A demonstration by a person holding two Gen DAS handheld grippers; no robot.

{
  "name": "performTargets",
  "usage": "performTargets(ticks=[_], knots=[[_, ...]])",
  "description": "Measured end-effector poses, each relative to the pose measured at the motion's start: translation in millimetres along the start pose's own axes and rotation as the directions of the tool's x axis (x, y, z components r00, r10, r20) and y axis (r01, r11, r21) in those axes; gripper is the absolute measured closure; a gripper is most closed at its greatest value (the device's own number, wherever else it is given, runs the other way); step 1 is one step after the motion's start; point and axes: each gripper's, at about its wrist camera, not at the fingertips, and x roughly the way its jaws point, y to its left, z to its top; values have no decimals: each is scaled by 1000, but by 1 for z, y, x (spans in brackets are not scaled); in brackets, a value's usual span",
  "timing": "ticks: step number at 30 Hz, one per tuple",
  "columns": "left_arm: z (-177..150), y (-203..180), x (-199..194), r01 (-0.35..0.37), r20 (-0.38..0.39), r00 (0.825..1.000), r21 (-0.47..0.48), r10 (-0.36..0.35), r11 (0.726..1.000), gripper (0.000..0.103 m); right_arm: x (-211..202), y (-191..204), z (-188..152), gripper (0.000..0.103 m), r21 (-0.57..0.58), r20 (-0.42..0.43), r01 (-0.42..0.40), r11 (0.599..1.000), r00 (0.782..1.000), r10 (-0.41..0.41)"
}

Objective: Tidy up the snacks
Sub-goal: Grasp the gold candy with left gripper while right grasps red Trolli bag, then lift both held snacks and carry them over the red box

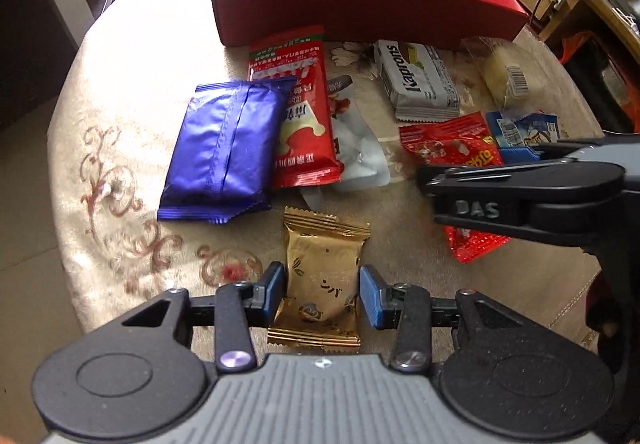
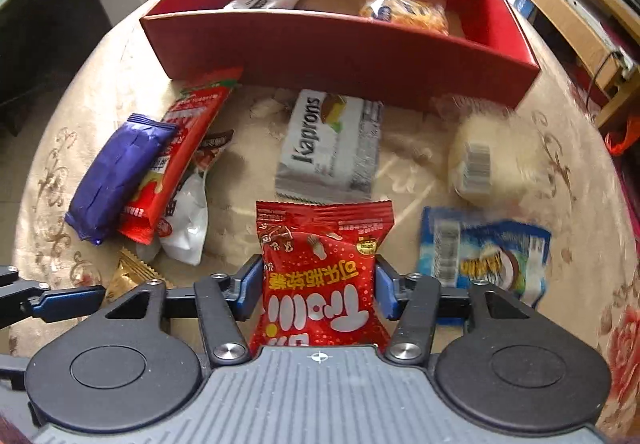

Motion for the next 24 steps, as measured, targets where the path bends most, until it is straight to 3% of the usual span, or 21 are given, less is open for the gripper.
performTargets(ticks=[8,13,15,20,24], knots=[[-17,-2,-6,23,-11,1000,2,-23,1000,69,-30,-6,-36,44,16,-10,-18,1000,1000,18],[-21,-14,-3,-32,21,999,47,31,998,65,-27,-3,-59,40,-14,-39,-3,1000,999,2],[-22,-18,-1,-52,34,998,67,50,996,60,-28,-1,-62,36,-32,-22,12,999,1000,-13],[-26,-17,0,-71,61,996,73,66,995,60,-23,-10,-62,11,0,-21,42,999,999,-42],[-25,-16,1,-66,62,996,60,63,996,57,-17,-22,-64,2,35,-21,29,999,999,-29]])
